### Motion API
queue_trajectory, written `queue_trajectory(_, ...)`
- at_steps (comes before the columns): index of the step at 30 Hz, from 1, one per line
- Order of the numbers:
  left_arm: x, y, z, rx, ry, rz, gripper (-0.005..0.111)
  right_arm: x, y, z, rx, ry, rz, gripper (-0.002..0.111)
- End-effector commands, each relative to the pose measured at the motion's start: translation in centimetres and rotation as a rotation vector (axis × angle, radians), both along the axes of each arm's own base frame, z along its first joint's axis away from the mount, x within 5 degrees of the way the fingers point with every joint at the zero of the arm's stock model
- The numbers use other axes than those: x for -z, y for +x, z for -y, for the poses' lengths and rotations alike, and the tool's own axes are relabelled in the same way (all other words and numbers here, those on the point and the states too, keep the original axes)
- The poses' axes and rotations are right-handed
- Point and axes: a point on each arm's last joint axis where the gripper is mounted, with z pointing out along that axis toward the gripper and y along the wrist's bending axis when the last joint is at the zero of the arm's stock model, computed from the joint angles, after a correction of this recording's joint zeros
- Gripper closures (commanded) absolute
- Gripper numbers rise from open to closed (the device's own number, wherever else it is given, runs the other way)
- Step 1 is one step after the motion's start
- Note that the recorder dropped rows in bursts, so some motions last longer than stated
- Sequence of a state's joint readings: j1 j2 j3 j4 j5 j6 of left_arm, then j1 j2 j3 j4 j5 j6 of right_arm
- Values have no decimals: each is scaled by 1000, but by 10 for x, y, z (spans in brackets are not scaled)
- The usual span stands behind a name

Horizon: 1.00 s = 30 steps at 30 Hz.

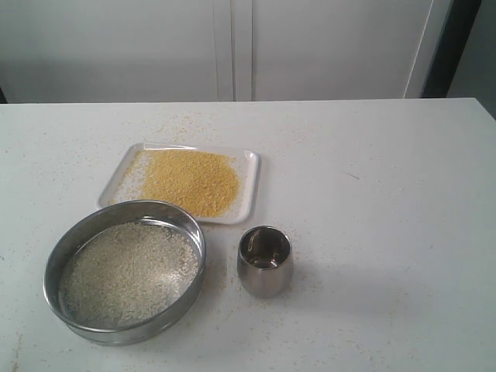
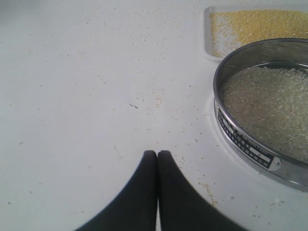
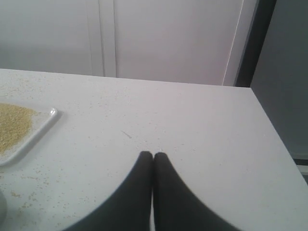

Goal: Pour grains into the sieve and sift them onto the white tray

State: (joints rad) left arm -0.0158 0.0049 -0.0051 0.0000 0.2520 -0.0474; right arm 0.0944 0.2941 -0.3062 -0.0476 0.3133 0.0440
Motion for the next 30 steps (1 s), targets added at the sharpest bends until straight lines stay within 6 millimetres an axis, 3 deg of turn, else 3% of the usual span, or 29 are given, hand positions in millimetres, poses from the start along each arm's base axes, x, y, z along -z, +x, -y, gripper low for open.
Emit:
queue_trajectory(1,1,0,0,-3,-10,3,107,1,-1,0,-4,-1,2,108)
queue_trajectory(6,1,0,0,-3,-10,3,107,12,-8,1,-10,-27,24,108)
queue_trajectory(11,1,0,0,-3,-10,3,107,42,-18,1,-13,2,46,108)
queue_trajectory(20,1,0,0,-3,-10,3,107,78,-22,1,-15,13,54,108)
queue_trajectory(30,1,0,0,-3,-10,3,107,81,-22,1,-18,-3,29,108)
